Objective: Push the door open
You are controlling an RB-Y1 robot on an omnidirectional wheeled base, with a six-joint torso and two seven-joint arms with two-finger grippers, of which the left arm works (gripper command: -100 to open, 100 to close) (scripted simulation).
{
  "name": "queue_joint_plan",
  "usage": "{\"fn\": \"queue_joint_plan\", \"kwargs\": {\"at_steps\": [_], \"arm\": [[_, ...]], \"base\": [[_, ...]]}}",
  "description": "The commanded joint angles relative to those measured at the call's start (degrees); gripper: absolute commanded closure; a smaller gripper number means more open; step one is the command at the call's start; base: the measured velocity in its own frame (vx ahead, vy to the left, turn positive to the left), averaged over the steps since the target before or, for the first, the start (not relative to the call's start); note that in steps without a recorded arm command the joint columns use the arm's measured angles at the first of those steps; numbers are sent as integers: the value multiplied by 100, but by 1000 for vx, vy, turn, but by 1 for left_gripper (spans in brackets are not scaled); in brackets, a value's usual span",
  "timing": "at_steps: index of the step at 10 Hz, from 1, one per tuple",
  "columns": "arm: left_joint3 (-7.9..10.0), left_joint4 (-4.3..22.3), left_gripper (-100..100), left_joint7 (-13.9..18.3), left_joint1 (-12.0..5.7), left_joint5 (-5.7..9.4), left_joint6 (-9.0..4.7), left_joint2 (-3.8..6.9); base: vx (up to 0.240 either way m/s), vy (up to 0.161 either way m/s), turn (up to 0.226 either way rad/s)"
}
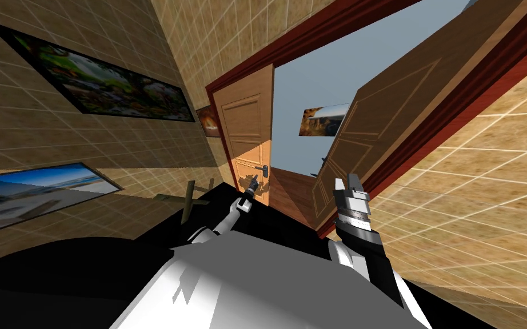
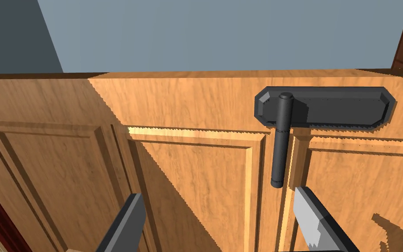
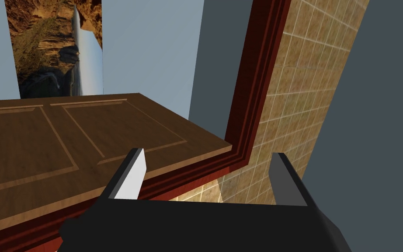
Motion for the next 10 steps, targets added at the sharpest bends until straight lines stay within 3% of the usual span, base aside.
{"fn": "queue_joint_plan", "kwargs": {"at_steps": [1,4,10], "arm": [[-37,276,-100,17,-150,32,32,22],[-98,773,-100,50,-439,92,77,65],[-175,1401,-100,92,-803,168,134,119]], "base": [[87,135,-107],[74,92,-81],[60,81,-61]]}}
